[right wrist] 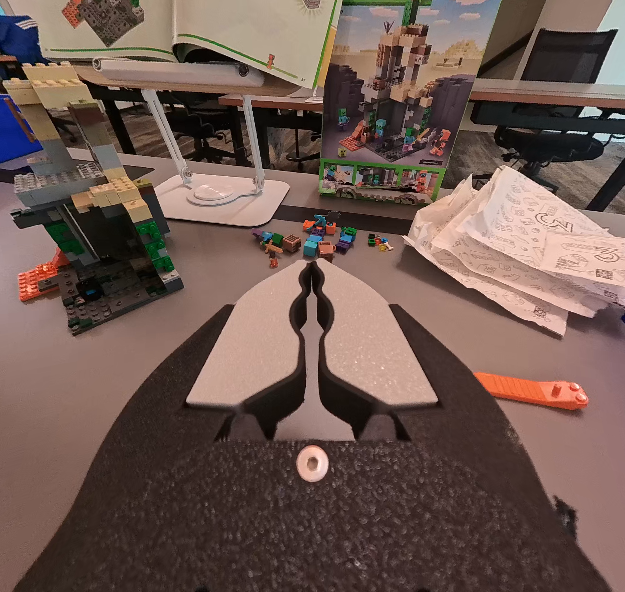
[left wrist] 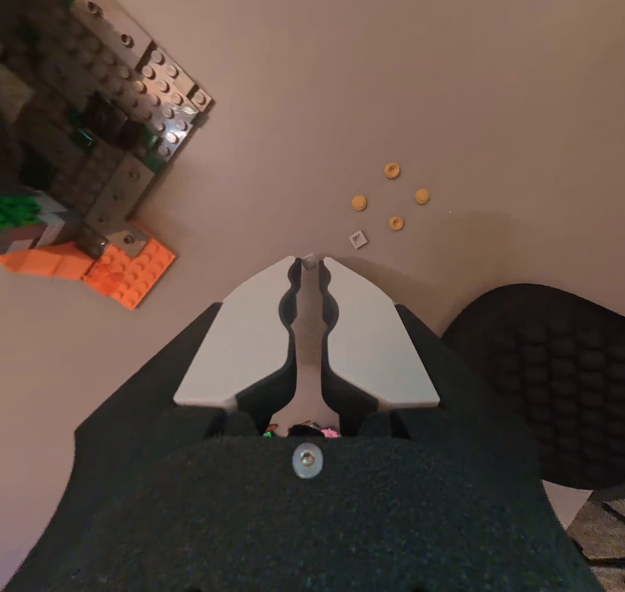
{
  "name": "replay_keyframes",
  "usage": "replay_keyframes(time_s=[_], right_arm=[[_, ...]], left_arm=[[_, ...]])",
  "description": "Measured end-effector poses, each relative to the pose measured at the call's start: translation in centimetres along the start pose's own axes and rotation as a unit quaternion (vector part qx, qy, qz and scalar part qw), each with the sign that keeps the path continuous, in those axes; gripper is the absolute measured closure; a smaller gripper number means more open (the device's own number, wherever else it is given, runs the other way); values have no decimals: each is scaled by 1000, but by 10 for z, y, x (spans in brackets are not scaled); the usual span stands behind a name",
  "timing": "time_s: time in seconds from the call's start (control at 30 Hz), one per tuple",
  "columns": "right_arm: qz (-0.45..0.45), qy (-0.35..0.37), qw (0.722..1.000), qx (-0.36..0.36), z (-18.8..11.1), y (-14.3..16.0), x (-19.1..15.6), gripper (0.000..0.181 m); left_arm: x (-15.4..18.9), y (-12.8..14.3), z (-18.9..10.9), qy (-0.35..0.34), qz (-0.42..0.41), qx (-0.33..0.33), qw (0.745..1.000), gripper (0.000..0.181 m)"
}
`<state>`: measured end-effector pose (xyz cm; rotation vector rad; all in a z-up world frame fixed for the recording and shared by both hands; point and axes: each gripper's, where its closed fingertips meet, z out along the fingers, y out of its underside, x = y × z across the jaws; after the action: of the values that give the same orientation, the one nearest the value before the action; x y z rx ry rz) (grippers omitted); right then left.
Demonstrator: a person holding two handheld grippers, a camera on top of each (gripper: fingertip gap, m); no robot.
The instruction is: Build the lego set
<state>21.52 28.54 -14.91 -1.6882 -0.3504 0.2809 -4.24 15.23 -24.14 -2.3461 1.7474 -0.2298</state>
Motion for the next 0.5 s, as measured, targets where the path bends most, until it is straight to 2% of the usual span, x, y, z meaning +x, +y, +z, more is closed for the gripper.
replay_keyframes(time_s=[0.27, 0.5], right_arm=[[1, -1, 1000, 0, 0, 0, 0, 181], [1, -3, 1000, -2, 1, 1, -1, 181]], left_arm=[[5, 8, 8, 15, -5, -6, 1000, 168], [5, 15, 0, 15, -21, 9, 1000, 161]])
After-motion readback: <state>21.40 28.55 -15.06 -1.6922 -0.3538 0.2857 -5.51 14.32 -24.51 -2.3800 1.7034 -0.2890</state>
